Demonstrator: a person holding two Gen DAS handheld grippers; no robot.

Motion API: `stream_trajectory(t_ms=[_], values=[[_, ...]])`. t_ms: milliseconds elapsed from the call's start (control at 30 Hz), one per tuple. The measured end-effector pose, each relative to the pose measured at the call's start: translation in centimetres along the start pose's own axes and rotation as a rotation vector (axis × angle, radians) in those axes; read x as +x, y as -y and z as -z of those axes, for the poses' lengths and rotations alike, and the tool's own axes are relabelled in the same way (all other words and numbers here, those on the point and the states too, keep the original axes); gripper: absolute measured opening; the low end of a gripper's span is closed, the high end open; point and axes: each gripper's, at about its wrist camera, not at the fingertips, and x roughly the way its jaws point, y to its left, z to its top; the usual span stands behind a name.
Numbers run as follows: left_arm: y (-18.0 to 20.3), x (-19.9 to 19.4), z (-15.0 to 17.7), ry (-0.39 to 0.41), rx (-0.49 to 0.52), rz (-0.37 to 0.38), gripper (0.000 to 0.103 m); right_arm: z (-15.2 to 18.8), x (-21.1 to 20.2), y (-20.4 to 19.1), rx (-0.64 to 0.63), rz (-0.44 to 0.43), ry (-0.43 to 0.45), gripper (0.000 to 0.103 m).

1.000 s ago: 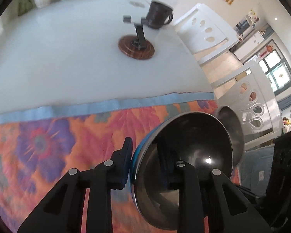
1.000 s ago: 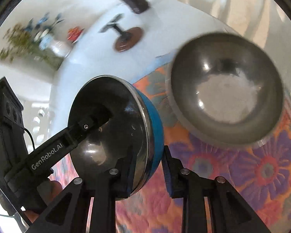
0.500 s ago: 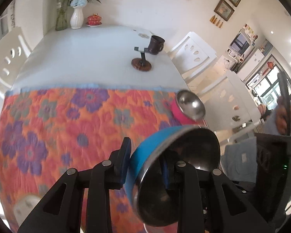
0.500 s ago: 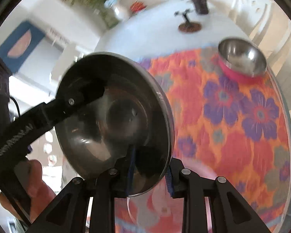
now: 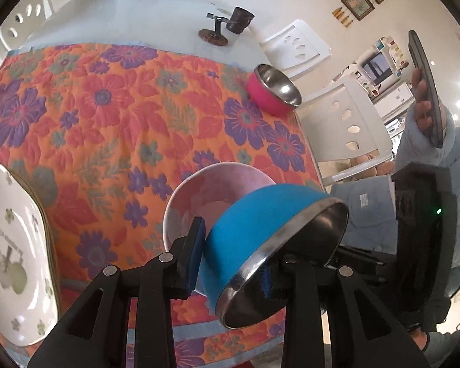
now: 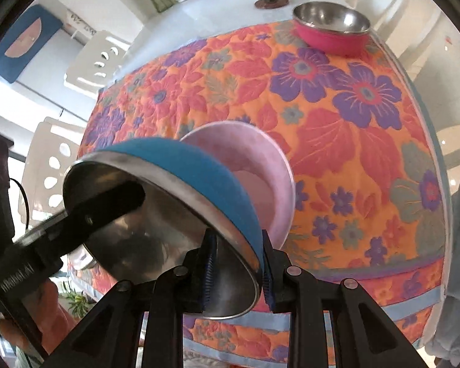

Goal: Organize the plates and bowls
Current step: 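Lift the blue steel bowl with the left tool, lower into pink bowl, release, then move the left tool to the pink steel bowl and grasp its rim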

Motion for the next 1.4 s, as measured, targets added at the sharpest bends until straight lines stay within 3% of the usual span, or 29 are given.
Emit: stream_trajectory(t_ms=[300, 700, 800, 1000, 1167, 1267, 1400], values=[[0.3, 1.9, -1.1, -0.032, 0.014, -0.025, 0.027, -0.7, -0.1, 0.2, 0.040, 0.053, 0.001, 0.026], [-0.3, 1.9, -1.6, -0.056, -0.004, -0.046, 0.027, -1.0, -0.6, 1.1, 0.088, -0.003, -0.012, 0.026], [-0.9, 1.2, -1.8, -0.039, -0.012, -0.070, 0.031, -1.2, -0.9, 1.5, 0.096, -0.002, -0.004, 0.026], [-1.4, 0.3, -2.5, -0.020, -0.020, -0.072, 0.031, -1.6, -2.1, 1.5, 0.098, -0.010, 0.028, 0.027], [-0.9, -0.5, -3.7, -0.001, 0.003, -0.067, 0.031, -2.3, -3.7, 0.3, 0.025, 0.047, 0.106, 0.027], [0.0, -0.9, -5.0, 0.008, 0.042, -0.067, 0.033, -3.1, -4.6, -0.5, -0.022, 0.089, 0.154, 0.032], [1.1, -0.8, -6.7, 0.001, 0.083, -0.074, 0.034, -4.0, -5.2, -0.8, -0.056, 0.105, 0.201, 0.053]])
